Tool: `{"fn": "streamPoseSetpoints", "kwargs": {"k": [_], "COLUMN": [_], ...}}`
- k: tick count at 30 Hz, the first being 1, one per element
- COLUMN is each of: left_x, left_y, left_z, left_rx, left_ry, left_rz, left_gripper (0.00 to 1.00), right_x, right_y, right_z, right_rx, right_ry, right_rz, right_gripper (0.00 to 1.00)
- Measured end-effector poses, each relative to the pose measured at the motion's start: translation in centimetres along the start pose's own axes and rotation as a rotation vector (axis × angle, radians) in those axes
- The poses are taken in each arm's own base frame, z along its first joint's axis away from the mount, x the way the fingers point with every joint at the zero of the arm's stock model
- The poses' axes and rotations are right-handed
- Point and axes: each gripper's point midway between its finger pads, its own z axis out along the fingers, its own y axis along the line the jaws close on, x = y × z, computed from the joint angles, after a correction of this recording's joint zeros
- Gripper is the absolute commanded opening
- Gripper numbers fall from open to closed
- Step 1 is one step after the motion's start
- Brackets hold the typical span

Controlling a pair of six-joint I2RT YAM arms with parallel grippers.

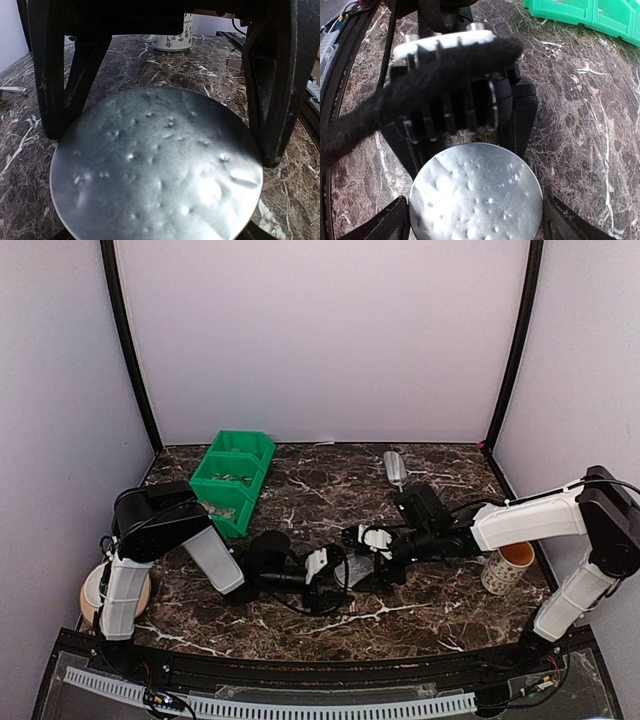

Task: Pack the candies
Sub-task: Screw the box lid onto the packing box.

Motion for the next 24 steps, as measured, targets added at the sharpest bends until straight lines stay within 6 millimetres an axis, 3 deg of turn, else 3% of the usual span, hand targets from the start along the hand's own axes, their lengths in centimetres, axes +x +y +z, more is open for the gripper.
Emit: {"fn": "streamPoseSetpoints", "kwargs": {"k": [24], "left_x": [-0.1], "left_y": [0.24], "left_z": [0.08], "left_rx": [-0.01], "left_ry": [0.0], "left_rz": [-0.006], "left_gripper": [0.48], "right_x": [-0.1], "right_y": [-0.19], "right_z": [0.24], "right_rx": [0.016], "right_ry": [-0.048], "right_rz": [0.1], "right_gripper": [0.84]}}
